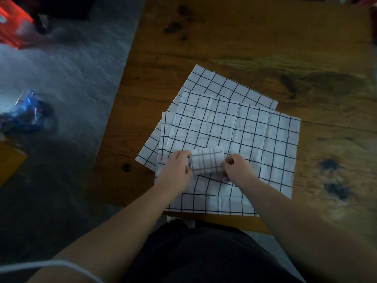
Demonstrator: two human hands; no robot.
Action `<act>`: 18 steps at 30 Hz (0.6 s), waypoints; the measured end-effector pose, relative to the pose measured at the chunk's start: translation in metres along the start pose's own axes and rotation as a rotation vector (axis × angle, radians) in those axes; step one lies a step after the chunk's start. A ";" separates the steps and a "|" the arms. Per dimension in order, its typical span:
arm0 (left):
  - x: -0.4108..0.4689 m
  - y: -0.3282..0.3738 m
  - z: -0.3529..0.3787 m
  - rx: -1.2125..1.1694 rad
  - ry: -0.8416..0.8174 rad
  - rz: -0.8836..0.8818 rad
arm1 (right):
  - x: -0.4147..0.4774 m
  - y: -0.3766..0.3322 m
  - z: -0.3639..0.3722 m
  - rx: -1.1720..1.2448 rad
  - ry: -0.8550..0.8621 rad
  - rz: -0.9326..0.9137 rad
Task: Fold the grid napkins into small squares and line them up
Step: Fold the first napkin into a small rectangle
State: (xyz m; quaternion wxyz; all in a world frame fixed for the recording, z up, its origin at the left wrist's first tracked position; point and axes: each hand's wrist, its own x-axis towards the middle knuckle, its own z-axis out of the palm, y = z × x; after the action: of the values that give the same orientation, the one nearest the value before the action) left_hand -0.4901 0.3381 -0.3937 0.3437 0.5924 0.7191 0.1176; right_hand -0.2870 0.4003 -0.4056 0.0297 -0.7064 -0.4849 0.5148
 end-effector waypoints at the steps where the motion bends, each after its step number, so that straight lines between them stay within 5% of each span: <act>1: 0.000 0.000 0.001 0.016 -0.018 0.046 | -0.005 0.007 0.000 -0.002 -0.005 0.001; 5: -0.008 0.003 0.011 0.203 -0.105 0.239 | -0.028 0.021 -0.004 -0.104 0.124 -0.070; 7: -0.018 0.004 0.021 0.349 -0.143 0.340 | -0.039 0.027 -0.004 -0.341 0.207 -0.263; 11: -0.037 0.000 0.040 0.534 -0.235 0.372 | -0.051 0.046 0.017 -0.816 0.028 -0.672; 18: -0.036 -0.011 0.054 0.673 -0.256 0.337 | -0.045 0.063 0.048 -0.992 -0.040 -0.646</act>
State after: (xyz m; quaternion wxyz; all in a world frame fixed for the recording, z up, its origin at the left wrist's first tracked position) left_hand -0.4626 0.2891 -0.4271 0.1930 0.7914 0.5617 -0.1448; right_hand -0.2822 0.3130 -0.4303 -0.1582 -0.4426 -0.8586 0.2046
